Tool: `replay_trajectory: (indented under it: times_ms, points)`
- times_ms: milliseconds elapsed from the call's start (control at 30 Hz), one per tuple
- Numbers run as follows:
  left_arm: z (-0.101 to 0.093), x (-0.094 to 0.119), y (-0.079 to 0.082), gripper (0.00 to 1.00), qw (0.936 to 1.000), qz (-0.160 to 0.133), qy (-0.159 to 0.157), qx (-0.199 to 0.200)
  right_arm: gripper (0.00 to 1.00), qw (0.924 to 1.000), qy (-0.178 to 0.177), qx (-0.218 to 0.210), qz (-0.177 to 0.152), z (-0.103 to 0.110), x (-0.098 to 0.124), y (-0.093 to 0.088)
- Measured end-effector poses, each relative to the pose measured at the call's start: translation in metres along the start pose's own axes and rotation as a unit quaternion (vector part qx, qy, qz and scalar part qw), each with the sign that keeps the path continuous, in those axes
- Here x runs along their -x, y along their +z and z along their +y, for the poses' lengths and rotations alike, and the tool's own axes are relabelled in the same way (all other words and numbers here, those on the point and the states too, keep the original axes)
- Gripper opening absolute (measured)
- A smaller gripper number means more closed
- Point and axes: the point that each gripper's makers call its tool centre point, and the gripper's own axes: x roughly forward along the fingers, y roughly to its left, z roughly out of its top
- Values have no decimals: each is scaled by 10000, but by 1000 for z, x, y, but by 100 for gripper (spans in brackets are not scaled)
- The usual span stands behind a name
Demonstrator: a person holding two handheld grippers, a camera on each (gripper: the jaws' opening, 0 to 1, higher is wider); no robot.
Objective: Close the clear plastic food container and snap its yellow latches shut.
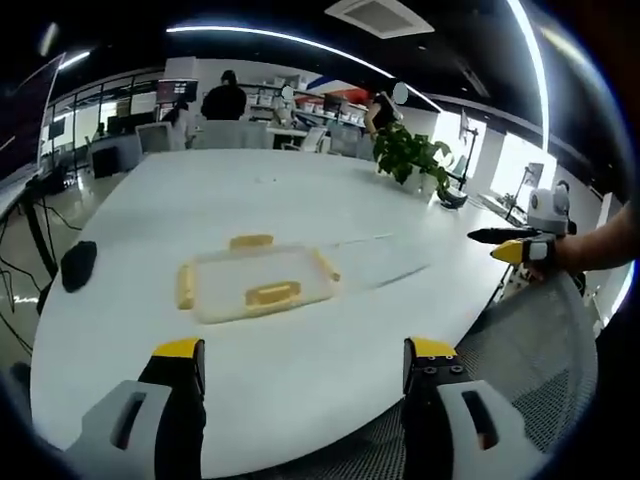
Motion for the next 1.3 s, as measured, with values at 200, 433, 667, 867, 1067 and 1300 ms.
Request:
replay_trajectory:
  times_ms: [200,433,667,867,1067,1300]
  points:
    - [-1,-1,0,81,10000,18,-19,-3,88,10000,-2,-5,15,-1,-1,-1]
    - [-1,2,1,78,10000,-5,-34,37,89,9999,112,79,30,5,-1,-2]
    - [-3,2,5,80,9999,-88,-24,-75,87,9996,212,98,152,9,-2,-6]
    - [-4,2,3,77,10000,6,-64,2,86,9997,214,23,81,8,-1,-1]
    - [-6,2,6,77,9999,8,-97,-109,86,9997,211,62,56,8,0,3]
    - [-9,3,12,76,9997,-51,-211,109,86,9993,304,215,78,12,-2,6]
